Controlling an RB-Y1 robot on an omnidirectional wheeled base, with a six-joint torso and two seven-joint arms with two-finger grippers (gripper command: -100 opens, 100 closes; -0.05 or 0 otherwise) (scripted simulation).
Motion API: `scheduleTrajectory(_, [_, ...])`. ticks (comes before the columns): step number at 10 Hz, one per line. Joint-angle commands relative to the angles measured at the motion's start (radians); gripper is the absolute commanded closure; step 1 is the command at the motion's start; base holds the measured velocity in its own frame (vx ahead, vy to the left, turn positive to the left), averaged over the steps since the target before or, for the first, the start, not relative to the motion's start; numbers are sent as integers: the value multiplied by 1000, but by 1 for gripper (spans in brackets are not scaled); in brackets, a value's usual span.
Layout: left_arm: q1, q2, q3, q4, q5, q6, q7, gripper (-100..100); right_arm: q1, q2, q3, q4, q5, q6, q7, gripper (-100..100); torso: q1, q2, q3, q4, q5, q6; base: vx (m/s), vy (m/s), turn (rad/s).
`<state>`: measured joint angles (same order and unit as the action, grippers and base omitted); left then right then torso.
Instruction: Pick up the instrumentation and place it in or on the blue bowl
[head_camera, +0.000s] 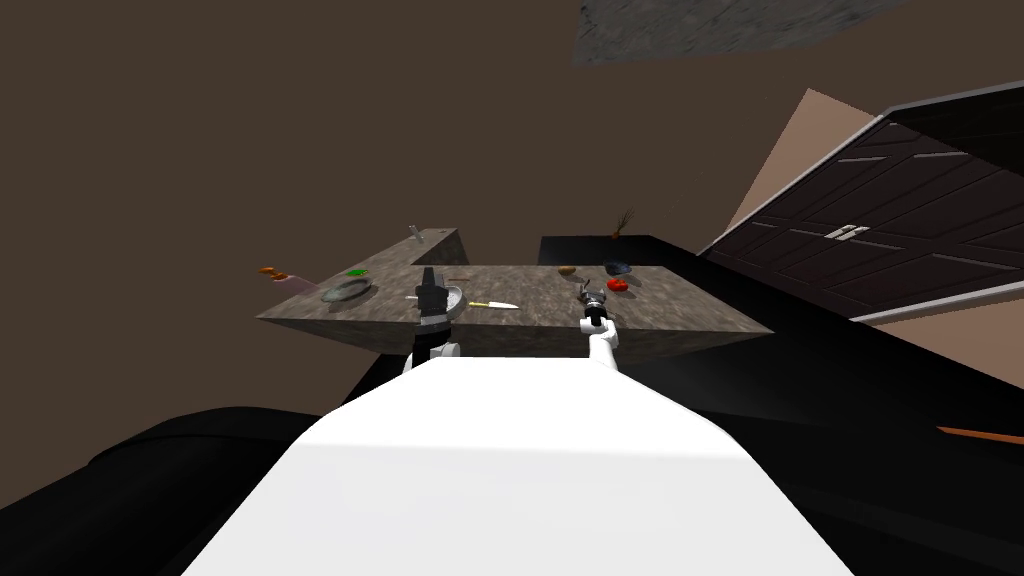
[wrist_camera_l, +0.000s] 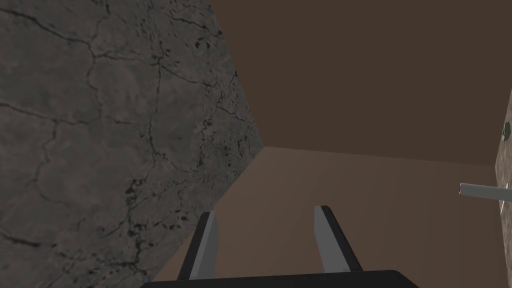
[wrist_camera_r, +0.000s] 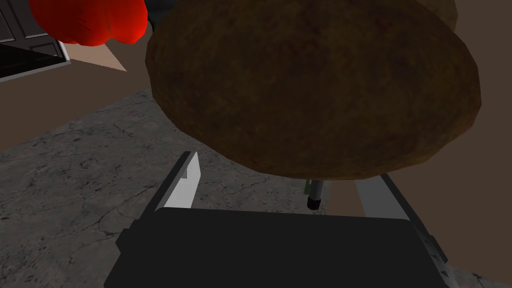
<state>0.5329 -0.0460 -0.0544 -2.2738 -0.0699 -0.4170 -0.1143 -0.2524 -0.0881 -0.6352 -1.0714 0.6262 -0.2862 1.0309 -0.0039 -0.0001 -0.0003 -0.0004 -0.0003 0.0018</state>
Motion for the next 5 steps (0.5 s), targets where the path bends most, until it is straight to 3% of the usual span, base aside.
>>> scheduleTrajectory(1, [0, 0, 0, 0, 0, 0, 0, 0, -4, -8, -8, 12, -3, -5, 0, -100, 0, 0, 0, 0, 0, 0, 0, 0, 0])
scheduleTrajectory(5, [0, 0, 0, 0, 0, 0, 0, 0, -4, -8, -8, 12, -3, -5, 0, -100, 2, -1, -1, 0, 0, 0, 2, 3, -8])
